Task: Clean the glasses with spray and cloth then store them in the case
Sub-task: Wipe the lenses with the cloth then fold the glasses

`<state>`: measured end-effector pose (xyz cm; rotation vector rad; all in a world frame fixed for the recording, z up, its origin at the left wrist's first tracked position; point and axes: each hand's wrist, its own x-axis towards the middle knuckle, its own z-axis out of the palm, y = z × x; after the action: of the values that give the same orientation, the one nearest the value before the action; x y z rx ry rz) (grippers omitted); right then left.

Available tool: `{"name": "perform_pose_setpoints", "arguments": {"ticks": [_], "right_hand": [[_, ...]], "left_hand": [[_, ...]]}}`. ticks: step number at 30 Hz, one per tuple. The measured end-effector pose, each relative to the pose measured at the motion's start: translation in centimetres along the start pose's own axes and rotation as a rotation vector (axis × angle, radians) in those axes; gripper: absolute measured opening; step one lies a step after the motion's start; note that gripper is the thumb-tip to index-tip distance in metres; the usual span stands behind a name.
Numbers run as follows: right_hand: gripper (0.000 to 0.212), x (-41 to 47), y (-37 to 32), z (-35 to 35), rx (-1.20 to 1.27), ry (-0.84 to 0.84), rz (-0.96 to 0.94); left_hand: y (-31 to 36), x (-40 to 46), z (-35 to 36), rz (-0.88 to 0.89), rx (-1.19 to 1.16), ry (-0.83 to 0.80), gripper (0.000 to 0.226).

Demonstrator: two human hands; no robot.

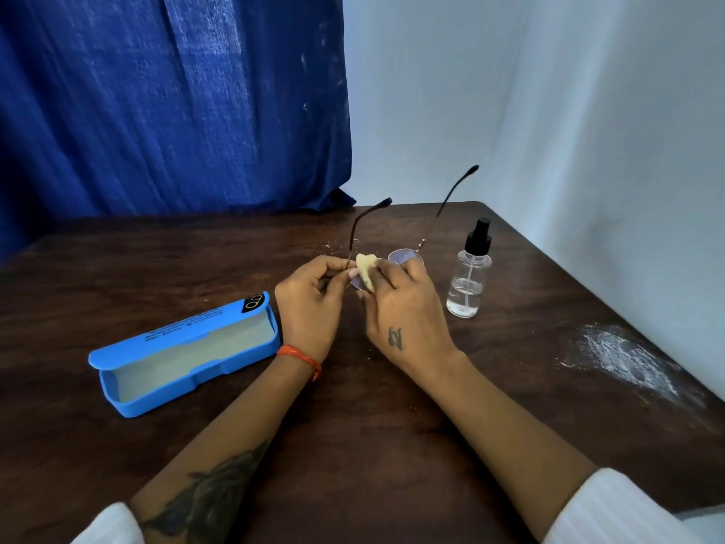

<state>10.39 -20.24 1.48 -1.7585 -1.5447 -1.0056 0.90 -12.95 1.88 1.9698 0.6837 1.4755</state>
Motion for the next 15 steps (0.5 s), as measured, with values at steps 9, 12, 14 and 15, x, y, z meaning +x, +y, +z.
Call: {"name": "perform_pose_setpoints", "arguments": {"ticks": [9, 12, 14, 15], "right_hand": [[0.024, -0.3, 0.3, 0.2, 0.354, -0.104, 0.078], [0.020, -0.3, 0.6, -0.2, 0.370, -0.093, 0.060], [0.018, -0.5, 0.8, -0.1, 0.303, -0.090, 0.069], [0.019, -0.6, 0.8, -0.2, 0.263, -0.088, 0.086]], "left_hand": [[0.2, -0.3, 0.0, -0.085, -0.066, -0.010, 0.019], [0.3, -0.2, -0.1, -0.096, -0.080, -0.019, 0.015], [0.2, -0.1, -0.2, -0.082, -0.067, -0.011, 0.015], [0.2, 0.1, -0.3, -0.074, -0.061, -0.002, 0.015]]}}
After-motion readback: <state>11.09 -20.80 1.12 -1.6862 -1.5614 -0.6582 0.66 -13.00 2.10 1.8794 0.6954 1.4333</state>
